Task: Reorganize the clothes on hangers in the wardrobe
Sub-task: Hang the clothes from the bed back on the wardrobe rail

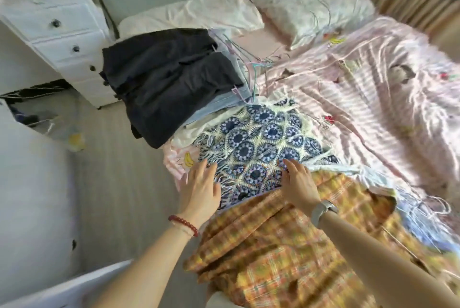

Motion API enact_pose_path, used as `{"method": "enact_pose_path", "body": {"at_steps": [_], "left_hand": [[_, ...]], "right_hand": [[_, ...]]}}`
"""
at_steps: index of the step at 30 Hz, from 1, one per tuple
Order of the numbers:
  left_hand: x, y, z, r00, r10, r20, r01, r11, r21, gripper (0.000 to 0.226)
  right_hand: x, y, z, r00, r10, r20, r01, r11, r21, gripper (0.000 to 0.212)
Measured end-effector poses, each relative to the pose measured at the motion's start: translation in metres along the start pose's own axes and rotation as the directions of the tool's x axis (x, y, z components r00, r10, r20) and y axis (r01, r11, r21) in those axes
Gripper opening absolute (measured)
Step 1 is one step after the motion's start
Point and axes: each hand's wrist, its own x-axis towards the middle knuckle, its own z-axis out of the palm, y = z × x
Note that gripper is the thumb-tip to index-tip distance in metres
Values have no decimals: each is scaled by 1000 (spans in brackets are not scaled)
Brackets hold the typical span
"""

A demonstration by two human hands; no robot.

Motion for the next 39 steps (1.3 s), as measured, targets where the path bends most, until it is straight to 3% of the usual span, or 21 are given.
{"method": "enact_pose_path", "body": {"at_steps": [8, 14, 19, 23, 25, 29, 32, 33, 35, 37, 39], "left_hand": [[113, 60, 76, 957, 84, 279, -102, 993, 52, 56], [162, 76, 134, 875, 94, 475, -172, 977, 124, 63], [168, 65, 154, 828, 74, 555, -213, 958, 191, 64], [172, 70, 147, 816, 71, 573, -198, 967, 162, 59], [177, 79, 134, 859, 123, 498, -202, 973, 107, 54], [213, 107, 90, 959, 278, 60, -279, 960, 11, 53], [254, 130, 50, 876, 438, -204, -409, 897, 169, 53], [267, 136, 39, 853, 480, -203, -428, 868, 251, 54], [286, 144, 21, 854, 516, -66, -457, 804, 380, 52], [295, 143, 11, 867, 480, 134, -494, 795, 352, 43], [289, 132, 4, 860, 459, 222, -505, 829, 242, 35]], "right_hand": [[110, 112, -8, 917, 398, 24, -394, 896, 204, 43], [173, 173, 9, 824, 546, 152, -561, 749, 354, 56], [199, 179, 18, 788, 593, 168, -607, 698, 380, 44], [191, 170, 16, 769, 638, -30, -504, 635, 585, 41], [176, 164, 17, 747, 646, -159, -407, 633, 659, 34], [148, 156, 9, 734, 615, -288, -249, 639, 728, 27], [129, 155, 4, 801, 515, -306, -169, 684, 710, 26], [124, 154, 2, 819, 482, -310, -144, 696, 703, 24], [118, 153, 0, 834, 440, -333, -105, 719, 687, 22], [115, 153, -1, 832, 427, -354, -96, 739, 667, 20], [112, 152, -1, 844, 414, -342, -117, 764, 634, 19]]}}
